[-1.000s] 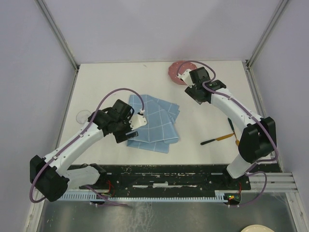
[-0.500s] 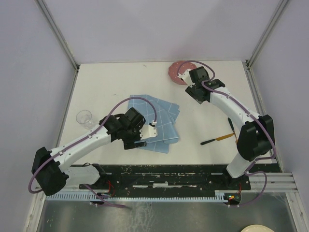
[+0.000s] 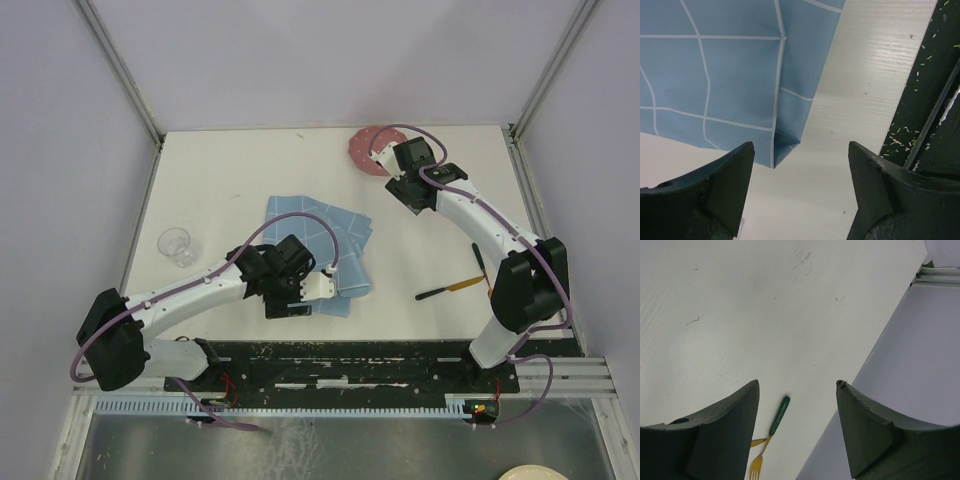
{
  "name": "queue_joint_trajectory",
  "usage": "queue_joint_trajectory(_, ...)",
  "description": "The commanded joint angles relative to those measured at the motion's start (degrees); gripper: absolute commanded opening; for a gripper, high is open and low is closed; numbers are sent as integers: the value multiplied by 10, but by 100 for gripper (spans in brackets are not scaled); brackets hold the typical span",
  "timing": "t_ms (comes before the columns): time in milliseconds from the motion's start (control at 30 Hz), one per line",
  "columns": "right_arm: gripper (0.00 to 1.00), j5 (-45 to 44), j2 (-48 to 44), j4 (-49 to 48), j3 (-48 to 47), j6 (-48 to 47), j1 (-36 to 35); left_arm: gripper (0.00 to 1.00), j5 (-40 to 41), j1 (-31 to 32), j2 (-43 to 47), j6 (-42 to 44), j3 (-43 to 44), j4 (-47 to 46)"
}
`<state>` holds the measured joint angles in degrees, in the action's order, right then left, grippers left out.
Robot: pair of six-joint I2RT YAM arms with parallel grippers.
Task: Set the dinner table for one person
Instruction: Fold the napkin at the center of the board.
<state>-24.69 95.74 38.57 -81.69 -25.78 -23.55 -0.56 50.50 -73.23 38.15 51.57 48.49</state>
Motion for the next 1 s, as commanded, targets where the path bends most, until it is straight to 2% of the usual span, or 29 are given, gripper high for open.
queue_joint_trajectory(0,71,-12,-8,-13,-18,2,4,81,-2,5,-14,-21,-12,-34)
queue_joint_trajectory(67,71,-12,-11,-11,-18,2,5,79,20,6,-19,-21,-17,-46)
queue_joint_trajectory(133,71,-10,-14,-12,-15,3,5,72,51,5,-23,-32,-19,-64)
queue_joint_trajectory(267,71,-5,-17,-12,-10,5,5,44,87,5,-26,-49,-22,-80)
queue_joint_trajectory(300,71,-4,-18,-10,-12,5,5,35,95,5,-24,-51,-29,-85)
queue_joint_trajectory(367,71,3,-17,-5,-16,8,6,10,102,5,-19,-50,-35,-89)
queue_joint_trajectory(400,71,7,-18,0,-20,10,5,4,106,6,-19,-49,-36,-89)
queue_joint_trajectory(433,71,10,-17,6,-25,13,6,3,110,6,-18,-48,-36,-89)
queue_joint_trajectory(667,71,21,-20,22,-40,17,5,3,108,5,-14,-46,-23,-77)
queue_joint_trajectory(700,71,21,-20,25,-41,17,6,7,100,5,-13,-48,-15,-72)
queue_joint_trajectory(800,71,21,-19,27,-37,20,6,47,76,5,-12,-48,6,-57)
queue_joint_trajectory(833,71,22,-19,26,-35,21,5,56,72,6,-12,-50,12,-53)
queue_joint_trajectory(867,71,22,-18,26,-33,21,5,62,69,5,-12,-52,16,-51)
queue_joint_trajectory(967,71,23,-18,25,-30,21,5,67,54,6,-13,-58,24,-40)
